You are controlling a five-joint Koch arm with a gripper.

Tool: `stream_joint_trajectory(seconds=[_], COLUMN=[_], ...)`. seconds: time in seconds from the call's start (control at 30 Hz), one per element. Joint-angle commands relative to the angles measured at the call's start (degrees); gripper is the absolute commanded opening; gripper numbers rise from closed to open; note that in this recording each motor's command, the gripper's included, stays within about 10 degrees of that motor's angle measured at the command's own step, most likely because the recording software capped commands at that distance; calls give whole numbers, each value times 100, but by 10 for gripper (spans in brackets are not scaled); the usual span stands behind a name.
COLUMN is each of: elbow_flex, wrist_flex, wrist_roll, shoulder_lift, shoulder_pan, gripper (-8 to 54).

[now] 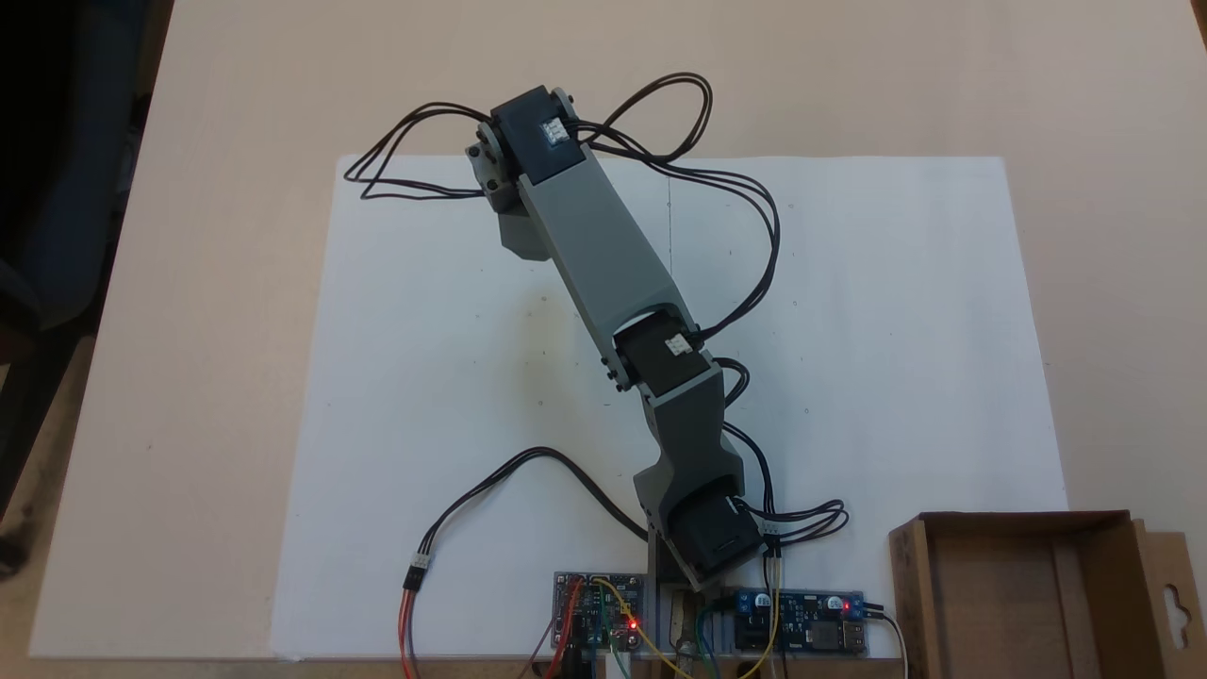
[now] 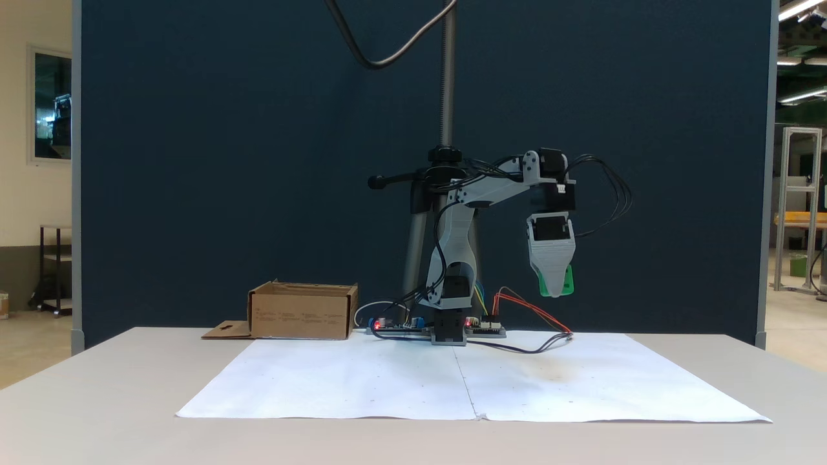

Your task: Grasp a green dice and put it in the bin.

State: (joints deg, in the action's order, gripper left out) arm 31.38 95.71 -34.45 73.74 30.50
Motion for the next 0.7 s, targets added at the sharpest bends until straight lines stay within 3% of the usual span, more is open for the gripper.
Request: stream_joint_trajectory(seconds=[0.0,0.4,0.67], elbow_flex=[-413,-844,-835], wrist_flex=[378,562,475], wrist_roll=[-44,308,2153], shoulder_lift=[246,378,527], shoulder_pan=[-44,-466,-3551], gripper=[114,114,114])
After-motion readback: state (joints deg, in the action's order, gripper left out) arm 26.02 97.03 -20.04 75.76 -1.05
